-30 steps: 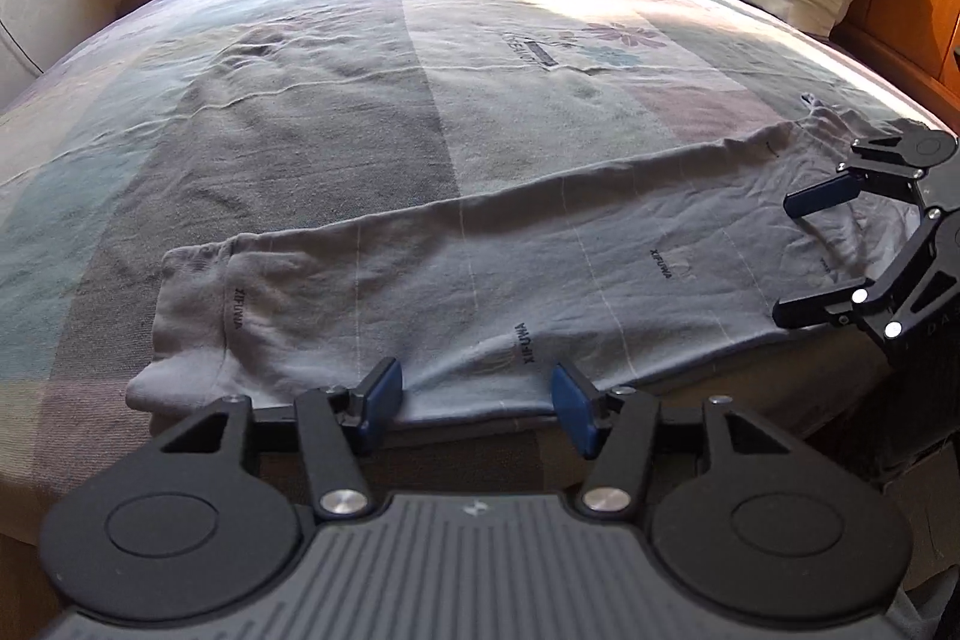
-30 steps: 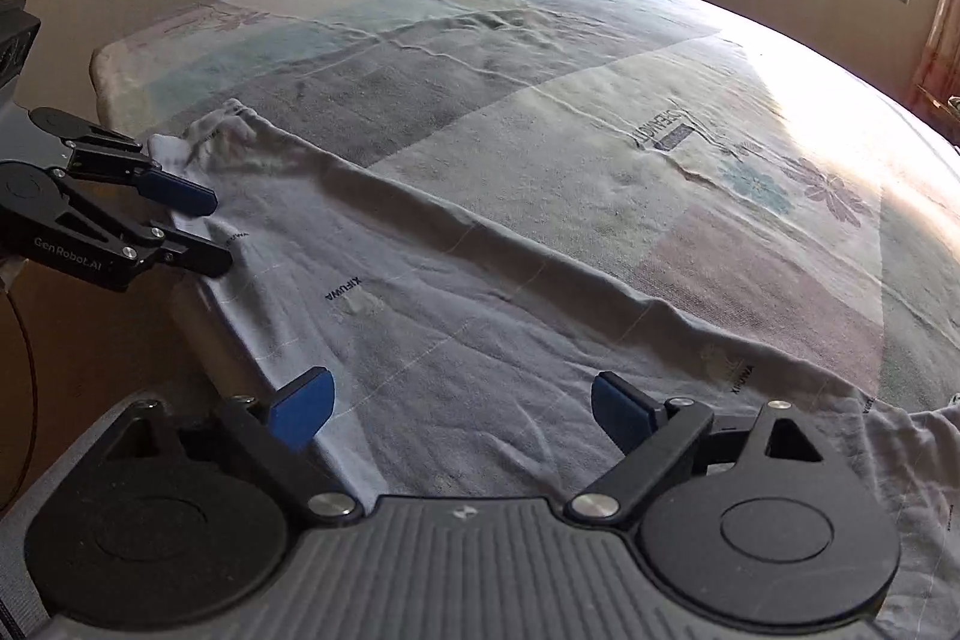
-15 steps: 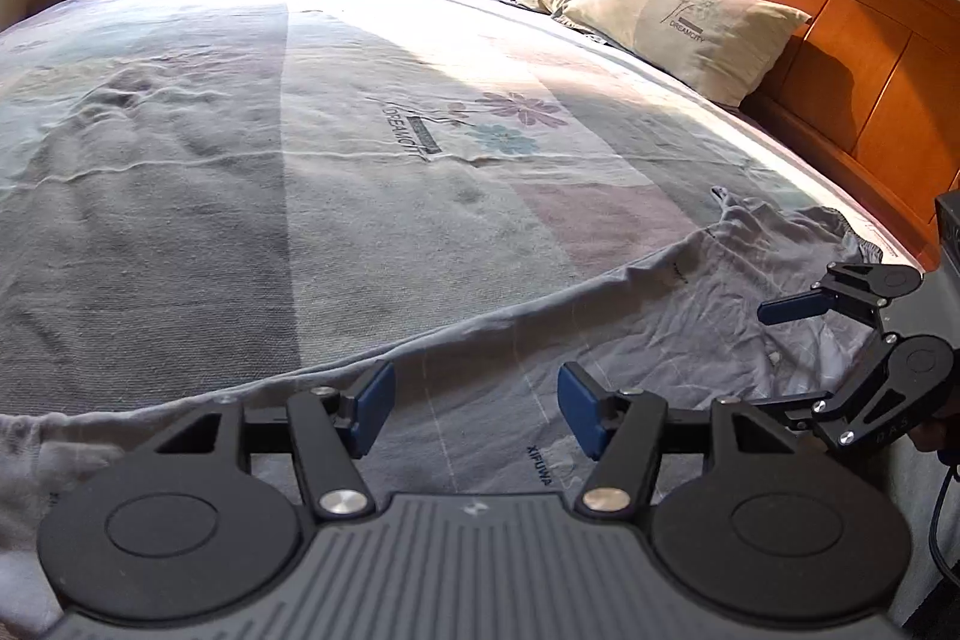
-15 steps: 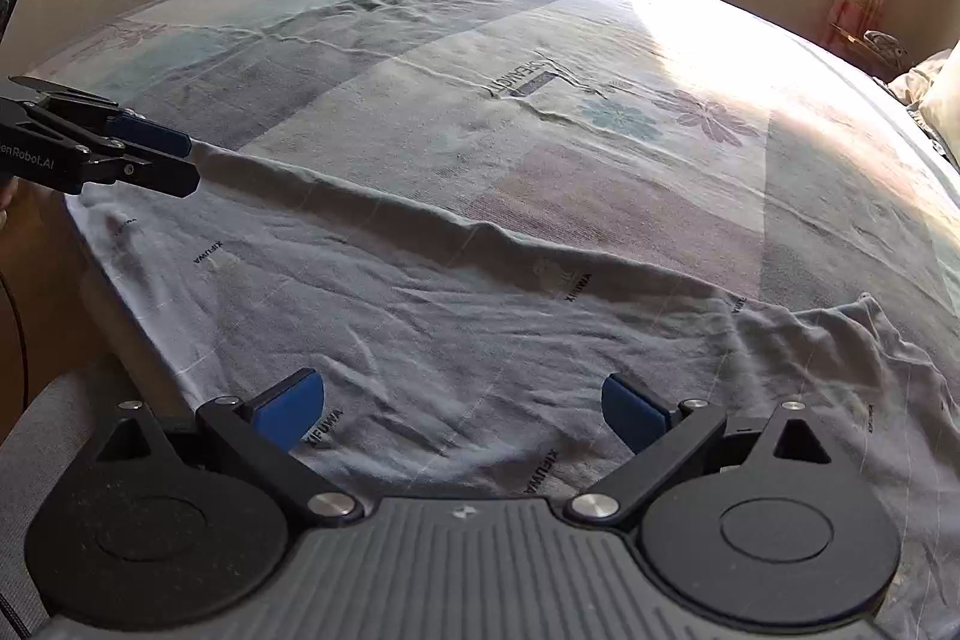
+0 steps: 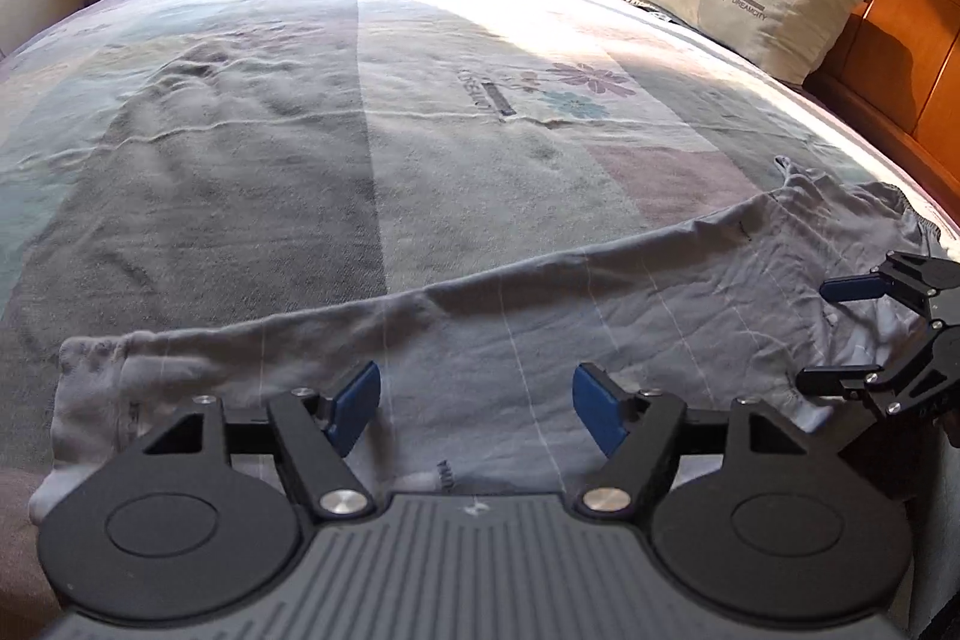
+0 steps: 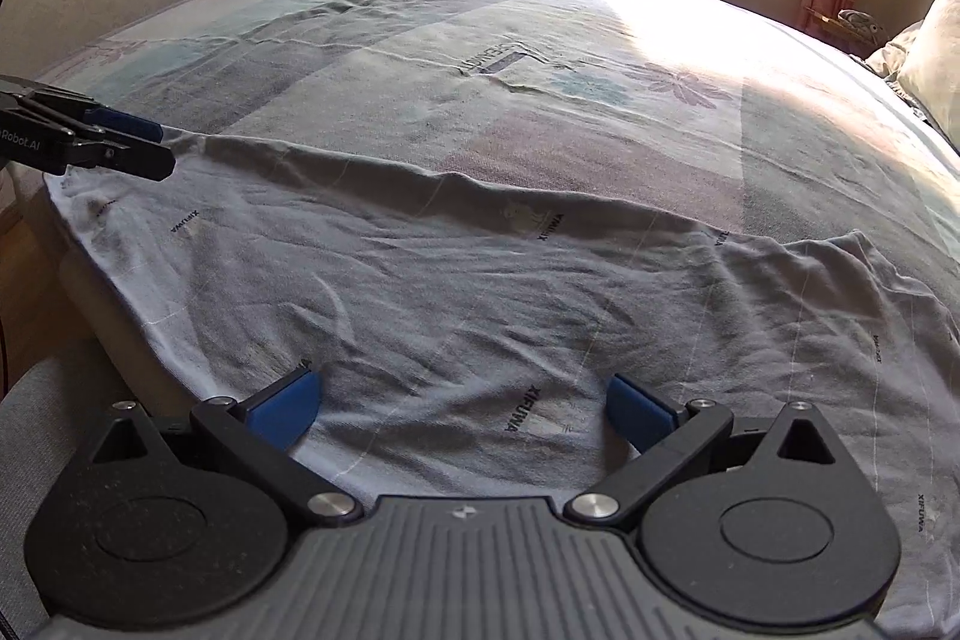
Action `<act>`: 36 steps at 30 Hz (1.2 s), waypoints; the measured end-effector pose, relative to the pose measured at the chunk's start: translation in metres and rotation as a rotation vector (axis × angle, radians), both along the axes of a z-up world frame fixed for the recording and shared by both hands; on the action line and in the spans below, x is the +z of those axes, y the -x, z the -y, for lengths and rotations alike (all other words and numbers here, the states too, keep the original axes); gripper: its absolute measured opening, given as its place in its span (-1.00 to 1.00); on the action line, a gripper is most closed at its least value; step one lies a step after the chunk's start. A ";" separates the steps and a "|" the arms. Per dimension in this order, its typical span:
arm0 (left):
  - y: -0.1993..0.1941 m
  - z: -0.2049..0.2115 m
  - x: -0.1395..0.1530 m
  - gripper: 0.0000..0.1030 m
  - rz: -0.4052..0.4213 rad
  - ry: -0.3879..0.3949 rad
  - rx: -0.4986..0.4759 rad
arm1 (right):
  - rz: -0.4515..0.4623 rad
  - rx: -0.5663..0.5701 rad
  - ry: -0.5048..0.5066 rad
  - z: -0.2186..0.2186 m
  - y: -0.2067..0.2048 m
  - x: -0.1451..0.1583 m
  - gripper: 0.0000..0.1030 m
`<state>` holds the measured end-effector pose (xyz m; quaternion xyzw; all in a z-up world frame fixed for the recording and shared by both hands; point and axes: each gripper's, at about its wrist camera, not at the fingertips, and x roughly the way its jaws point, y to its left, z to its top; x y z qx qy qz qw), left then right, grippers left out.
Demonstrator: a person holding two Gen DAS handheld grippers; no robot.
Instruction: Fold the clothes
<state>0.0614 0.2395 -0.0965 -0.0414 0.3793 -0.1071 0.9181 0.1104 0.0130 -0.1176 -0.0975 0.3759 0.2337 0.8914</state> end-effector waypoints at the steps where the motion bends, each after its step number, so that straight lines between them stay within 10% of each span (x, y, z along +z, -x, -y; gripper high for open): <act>1: 0.006 -0.004 -0.002 0.40 -0.012 0.005 0.013 | 0.005 0.000 -0.002 0.000 0.001 0.000 1.00; 13: 0.010 -0.015 -0.010 0.55 -0.087 -0.074 0.108 | 0.076 0.015 -0.080 0.023 0.019 0.026 1.00; 21: 0.010 0.013 0.001 0.55 -0.096 -0.136 0.104 | 0.004 -0.196 -0.105 0.109 0.025 -0.003 1.00; 36: -0.038 0.167 0.077 0.57 0.050 -0.144 -0.192 | -0.012 -0.308 0.049 0.179 -0.008 -0.003 1.00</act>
